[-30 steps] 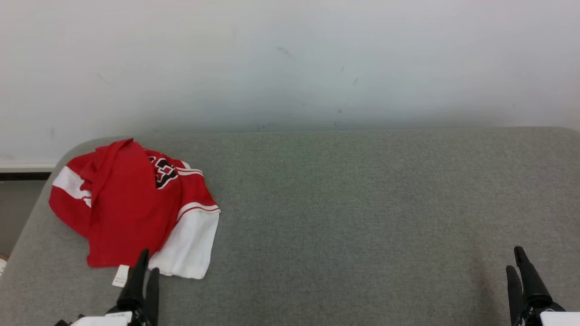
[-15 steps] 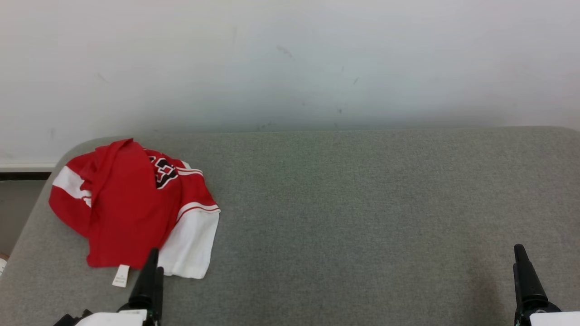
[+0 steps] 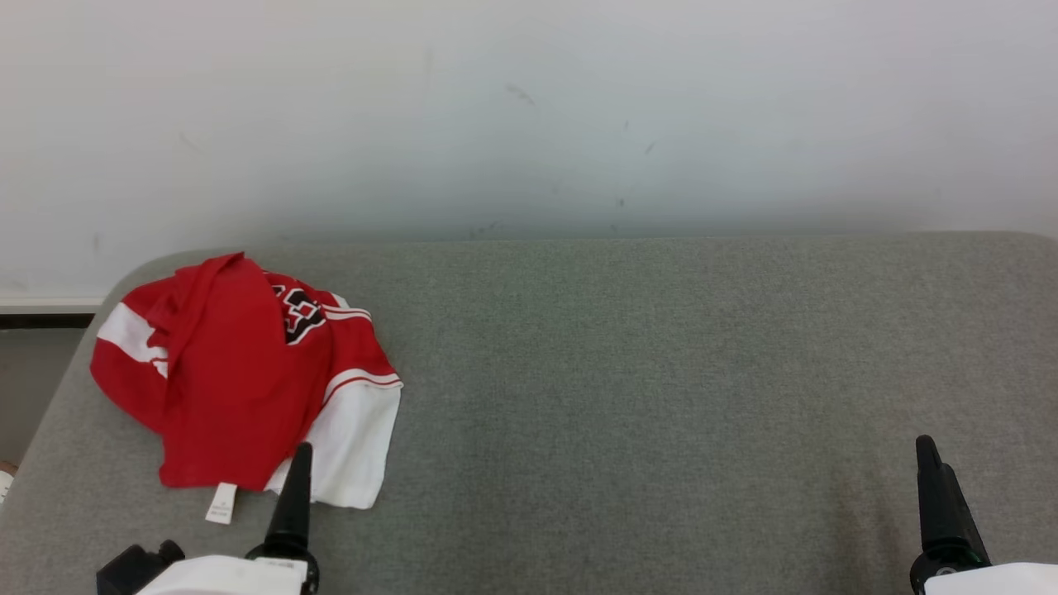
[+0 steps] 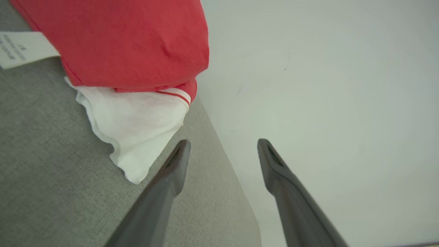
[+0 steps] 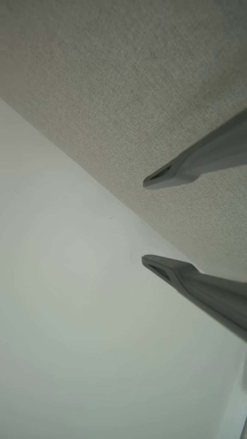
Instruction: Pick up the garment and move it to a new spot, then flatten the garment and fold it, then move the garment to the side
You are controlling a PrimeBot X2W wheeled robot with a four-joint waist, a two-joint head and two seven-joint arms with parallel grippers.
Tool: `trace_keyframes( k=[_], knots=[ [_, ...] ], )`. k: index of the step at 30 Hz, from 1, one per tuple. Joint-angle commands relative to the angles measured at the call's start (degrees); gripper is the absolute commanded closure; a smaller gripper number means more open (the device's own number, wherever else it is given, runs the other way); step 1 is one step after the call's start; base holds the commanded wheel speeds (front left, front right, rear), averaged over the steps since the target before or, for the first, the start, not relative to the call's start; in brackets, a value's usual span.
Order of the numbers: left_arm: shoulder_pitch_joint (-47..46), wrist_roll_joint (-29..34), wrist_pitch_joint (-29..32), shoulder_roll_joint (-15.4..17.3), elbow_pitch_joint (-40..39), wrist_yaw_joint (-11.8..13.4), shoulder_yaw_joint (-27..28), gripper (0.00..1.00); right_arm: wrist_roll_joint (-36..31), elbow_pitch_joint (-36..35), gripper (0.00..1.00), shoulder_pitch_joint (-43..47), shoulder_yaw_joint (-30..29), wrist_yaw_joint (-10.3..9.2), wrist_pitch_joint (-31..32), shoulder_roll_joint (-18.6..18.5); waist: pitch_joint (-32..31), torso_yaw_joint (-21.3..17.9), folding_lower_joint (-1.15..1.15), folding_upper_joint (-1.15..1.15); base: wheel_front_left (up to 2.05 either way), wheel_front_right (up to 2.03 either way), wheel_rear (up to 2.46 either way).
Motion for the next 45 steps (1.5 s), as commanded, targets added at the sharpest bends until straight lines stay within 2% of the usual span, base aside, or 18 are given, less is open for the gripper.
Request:
trace_keyframes(
  k=[1, 26, 45],
  knots=[
    [-0.22, 3.50, -0.76, 0.43, -1.39, 0.40, -0.43, 0.00, -3.35, -1.40, 0.00, -0.04, 0.29, -0.03, -0.82, -0.59, -0.01, -0.01, 0.00, 0.00, 0.00, 0.00, 0.00],
    [0.65, 31.03, -5.32, 0.57, -2.35, 4.16, -3.17, 0.00, -26.24, -2.43, 0.00, 0.85, 2.37, -0.05, -5.35, -2.47, 0.02, 0.03, 0.00, 0.00, 0.00, 0.00, 0.00],
    [1.80, 46.35, -8.21, 0.69, -3.81, 5.68, -3.35, 0.00, -39.31, -1.33, 0.00, 1.86, 2.89, -0.07, -8.29, -2.83, 0.19, -0.04, 0.00, 0.00, 0.00, 0.00, 0.00]
  ],
)
